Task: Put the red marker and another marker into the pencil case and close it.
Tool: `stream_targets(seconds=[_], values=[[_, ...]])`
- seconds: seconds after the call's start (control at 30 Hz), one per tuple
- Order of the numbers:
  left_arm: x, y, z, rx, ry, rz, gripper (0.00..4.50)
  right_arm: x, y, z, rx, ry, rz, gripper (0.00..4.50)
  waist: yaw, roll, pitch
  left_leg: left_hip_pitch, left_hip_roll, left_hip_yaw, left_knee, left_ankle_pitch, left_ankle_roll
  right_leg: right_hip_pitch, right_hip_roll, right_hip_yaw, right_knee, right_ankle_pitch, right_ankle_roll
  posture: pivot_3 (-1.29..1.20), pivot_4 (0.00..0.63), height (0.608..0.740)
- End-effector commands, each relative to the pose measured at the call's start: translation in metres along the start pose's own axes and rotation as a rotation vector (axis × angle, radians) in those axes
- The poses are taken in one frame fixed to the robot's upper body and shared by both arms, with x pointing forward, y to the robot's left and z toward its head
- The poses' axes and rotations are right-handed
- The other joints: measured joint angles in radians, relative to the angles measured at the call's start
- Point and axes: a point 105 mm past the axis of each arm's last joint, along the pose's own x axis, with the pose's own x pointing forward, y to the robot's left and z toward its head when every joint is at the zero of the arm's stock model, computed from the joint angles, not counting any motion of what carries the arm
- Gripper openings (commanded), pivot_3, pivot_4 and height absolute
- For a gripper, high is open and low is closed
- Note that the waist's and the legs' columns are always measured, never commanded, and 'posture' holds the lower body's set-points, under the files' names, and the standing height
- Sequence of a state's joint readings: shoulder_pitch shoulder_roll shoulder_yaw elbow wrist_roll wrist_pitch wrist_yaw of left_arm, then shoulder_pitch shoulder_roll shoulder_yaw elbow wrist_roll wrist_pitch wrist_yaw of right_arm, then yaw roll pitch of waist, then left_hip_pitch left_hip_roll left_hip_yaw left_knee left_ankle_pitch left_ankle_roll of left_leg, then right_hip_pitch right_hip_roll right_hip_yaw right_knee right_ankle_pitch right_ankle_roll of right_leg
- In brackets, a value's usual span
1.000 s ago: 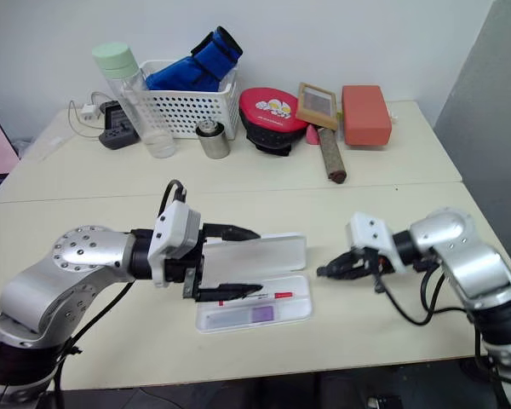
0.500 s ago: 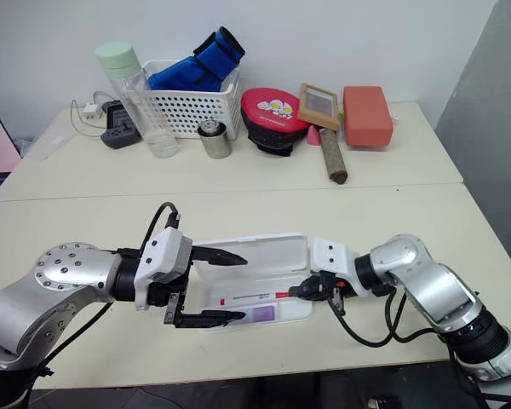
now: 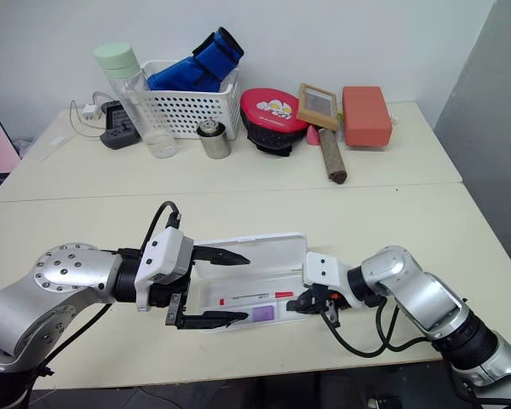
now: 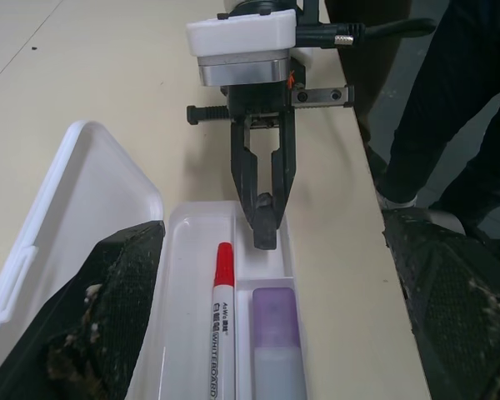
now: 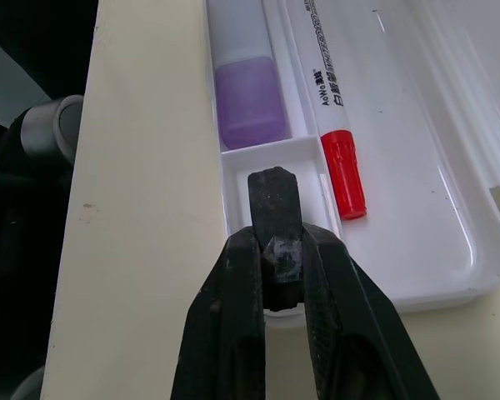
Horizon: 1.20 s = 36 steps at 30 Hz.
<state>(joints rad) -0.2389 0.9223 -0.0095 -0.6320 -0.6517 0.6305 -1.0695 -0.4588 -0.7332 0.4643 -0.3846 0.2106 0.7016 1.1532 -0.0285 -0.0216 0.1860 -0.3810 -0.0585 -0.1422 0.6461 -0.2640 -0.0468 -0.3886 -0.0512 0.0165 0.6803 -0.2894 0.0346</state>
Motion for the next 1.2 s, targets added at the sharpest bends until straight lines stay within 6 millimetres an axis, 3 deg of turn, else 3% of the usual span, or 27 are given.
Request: stream_targets(seconds=[0.03, 0.43, 0.57, 0.7, 0.87, 1.2], values=[[-0.003, 0.0, 0.009, 0.046, -0.004, 0.011, 4.5, -0.003, 0.0, 0.008, -0.033, -0.022, -0.001, 1.46, 0.0, 0.0, 0.0, 0.0, 0.0, 0.0, 0.0, 0.0, 0.0, 0.0, 0.0, 0.0, 0.0, 0.0, 0.0, 0.0, 0.15, 0.74], [-0.003, 0.001, 0.009, 0.047, -0.004, 0.01, 4.5, -0.004, 0.003, 0.014, -0.036, -0.057, 0.013, 4.47, 0.0, 0.0, 0.0, 0.0, 0.0, 0.0, 0.0, 0.0, 0.0, 0.0, 0.0, 0.0, 0.0, 0.0, 0.0, 0.0, 0.15, 0.74], [-0.004, 0.004, 0.009, 0.048, -0.006, 0.017, 4.5, -0.01, 0.005, 0.021, -0.029, -0.098, 0.015, 4.49, 0.0, 0.0, 0.0, 0.0, 0.0, 0.0, 0.0, 0.0, 0.0, 0.0, 0.0, 0.0, 0.0, 0.0, 0.0, 0.0, 0.15, 0.74], [-0.005, 0.011, 0.016, 0.056, -0.032, 0.029, 4.5, -0.019, 0.019, 0.026, -0.019, -0.133, 0.054, 4.49, 0.001, 0.0, 0.0, 0.0, 0.0, -0.001, 0.0, 0.0, 0.0, 0.0, 0.0, -0.001, 0.0, 0.0, 0.0, 0.0, 0.15, 0.74], [-0.01, 0.031, 0.034, 0.054, -0.107, 0.055, 4.5, -0.022, 0.042, 0.018, -0.014, -0.112, 0.12, 3.16, 0.004, 0.0, 0.0, -0.001, 0.0, -0.002, 0.0, 0.0, 0.0, 0.001, 0.0, -0.002, 0.0, 0.0, 0.0, 0.0, 0.15, 0.74], [-0.027, 0.069, 0.034, 0.057, -0.112, 0.131, 4.5, -0.002, 0.04, 0.009, 0.03, -0.079, 0.08, 0.59, 0.0, 0.0, 0.0, 0.0, 0.0, -0.002, 0.0, 0.0, 0.0, 0.0, 0.001, -0.002, 0.0, 0.0, 0.0, 0.0, 0.15, 0.74]])
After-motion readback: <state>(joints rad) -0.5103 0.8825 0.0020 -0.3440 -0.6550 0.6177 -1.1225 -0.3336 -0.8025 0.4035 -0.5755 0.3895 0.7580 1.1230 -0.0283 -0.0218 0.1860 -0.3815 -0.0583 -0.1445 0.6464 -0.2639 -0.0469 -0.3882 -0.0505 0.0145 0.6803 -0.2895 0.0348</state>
